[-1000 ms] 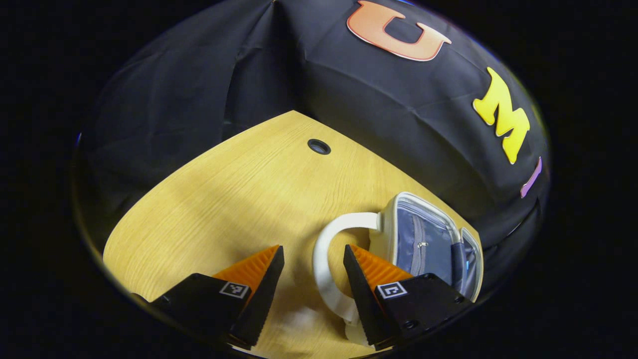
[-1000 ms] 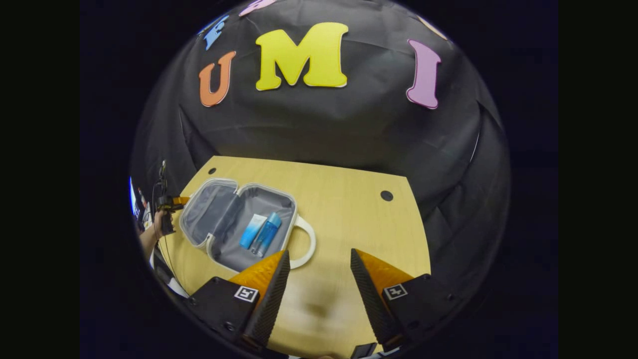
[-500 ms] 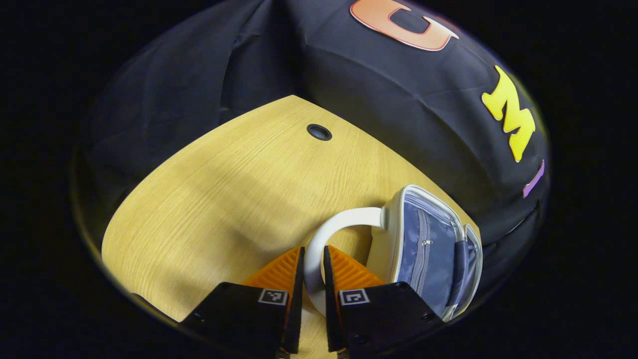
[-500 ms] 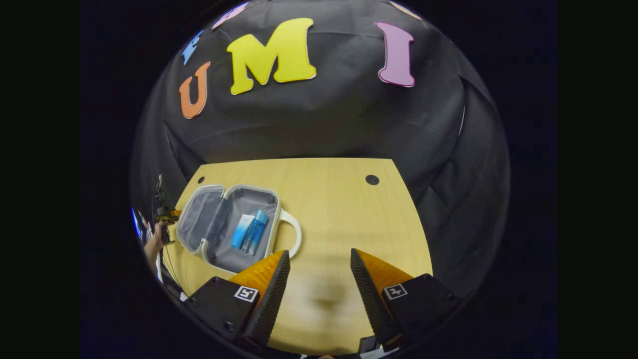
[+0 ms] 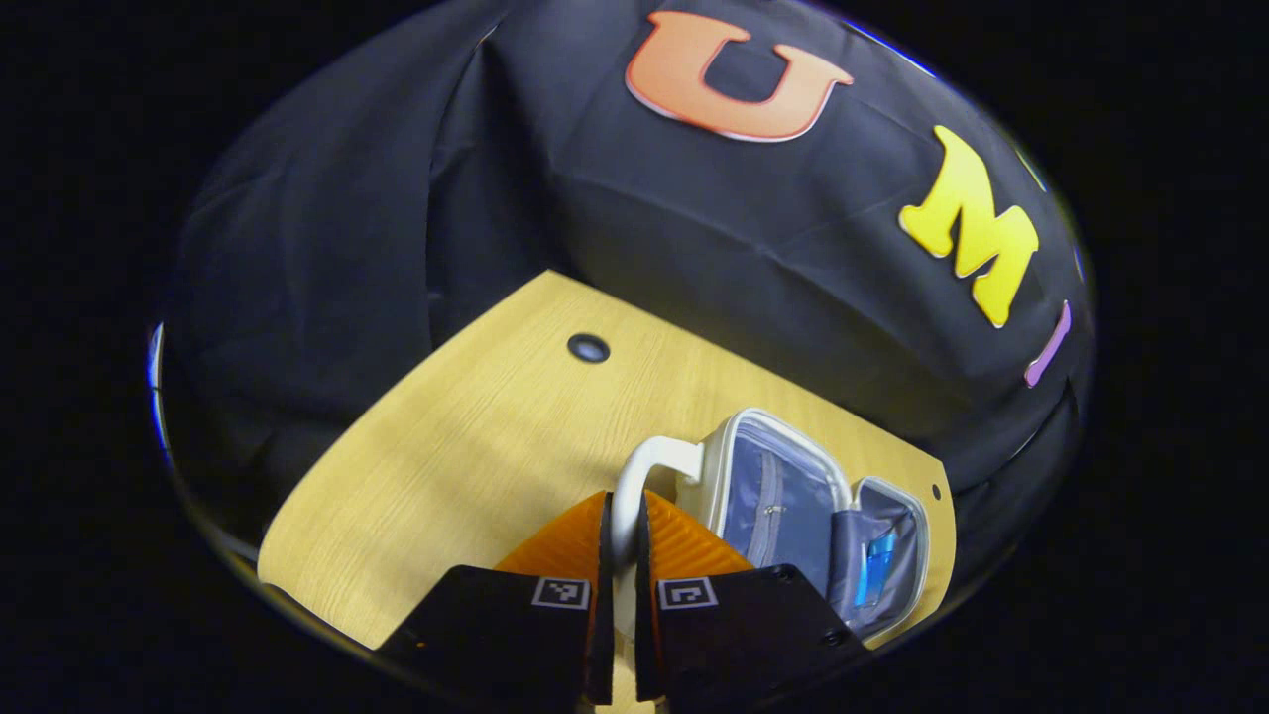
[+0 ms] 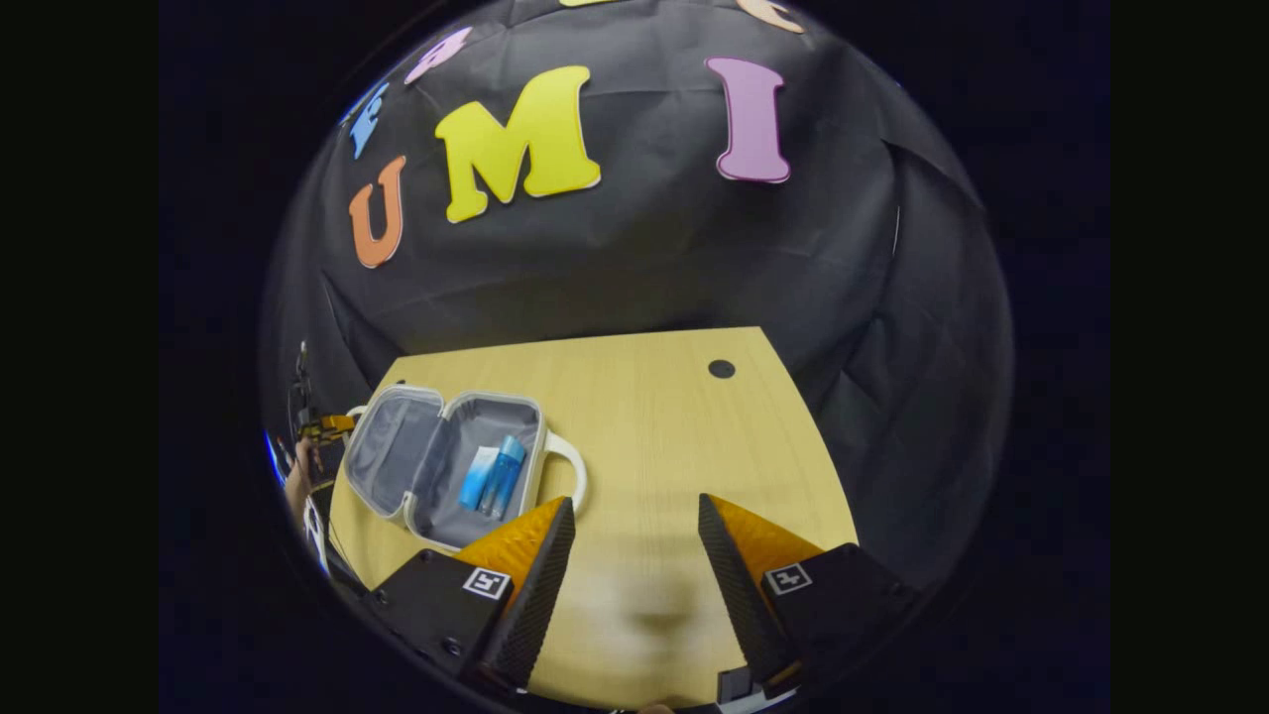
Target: First open the suitcase, pack the skin care products into it, and then close the suitcase.
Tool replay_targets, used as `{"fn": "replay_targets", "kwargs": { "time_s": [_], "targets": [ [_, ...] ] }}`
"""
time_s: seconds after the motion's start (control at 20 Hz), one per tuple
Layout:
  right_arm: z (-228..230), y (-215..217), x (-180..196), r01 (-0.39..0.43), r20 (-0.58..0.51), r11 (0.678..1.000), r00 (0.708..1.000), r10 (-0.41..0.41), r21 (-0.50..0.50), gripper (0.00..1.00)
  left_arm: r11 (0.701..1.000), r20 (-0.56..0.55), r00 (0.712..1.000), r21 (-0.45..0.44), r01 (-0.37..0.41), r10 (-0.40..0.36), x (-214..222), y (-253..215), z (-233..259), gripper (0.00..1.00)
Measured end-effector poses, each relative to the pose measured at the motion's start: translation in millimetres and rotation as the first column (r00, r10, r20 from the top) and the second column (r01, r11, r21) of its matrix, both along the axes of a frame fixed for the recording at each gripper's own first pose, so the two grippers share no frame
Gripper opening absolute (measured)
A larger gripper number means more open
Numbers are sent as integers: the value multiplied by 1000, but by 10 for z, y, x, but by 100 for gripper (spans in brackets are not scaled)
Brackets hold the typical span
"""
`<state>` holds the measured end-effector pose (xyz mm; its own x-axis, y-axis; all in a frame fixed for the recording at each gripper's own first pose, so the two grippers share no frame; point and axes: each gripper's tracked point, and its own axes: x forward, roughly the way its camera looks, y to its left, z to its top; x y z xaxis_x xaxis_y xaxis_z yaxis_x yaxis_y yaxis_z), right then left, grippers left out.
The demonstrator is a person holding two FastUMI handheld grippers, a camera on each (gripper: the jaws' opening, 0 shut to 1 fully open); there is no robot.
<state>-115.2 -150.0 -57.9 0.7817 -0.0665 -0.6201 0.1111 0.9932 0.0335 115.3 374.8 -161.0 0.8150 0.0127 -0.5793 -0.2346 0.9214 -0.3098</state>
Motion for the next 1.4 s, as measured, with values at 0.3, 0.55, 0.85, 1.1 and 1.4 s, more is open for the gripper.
{"fn": "replay_targets", "kwargs": {
  "time_s": [0.3, 0.55, 0.85, 1.1, 1.4],
  "targets": [
    [288, -68, -164, -40, 115, 999, 993, 41, -12, 72, 983, 116, 992, 181, 28, -50, 13, -668, 1000, 11],
    [509, -181, -343, -55, 180, 998, 982, 52, 14, 75, 965, 185, 979, 260, 39, -90, -10, -1402, 1478, 11],
    [619, -498, -417, -37, 235, 999, 971, 39, -16, 72, 926, 185, 970, 370, 81, -159, -44, -2308, 1714, 11],
    [645, -702, -406, -41, 248, 999, 968, 46, -25, 75, 916, 207, 959, 387, 103, -195, -11, -3006, 1644, 11],
    [599, -1009, -376, -29, 231, 999, 972, 33, -19, 75, 901, 183, 950, 403, 163, -254, 7, -3657, 1433, 11]
  ]
}}
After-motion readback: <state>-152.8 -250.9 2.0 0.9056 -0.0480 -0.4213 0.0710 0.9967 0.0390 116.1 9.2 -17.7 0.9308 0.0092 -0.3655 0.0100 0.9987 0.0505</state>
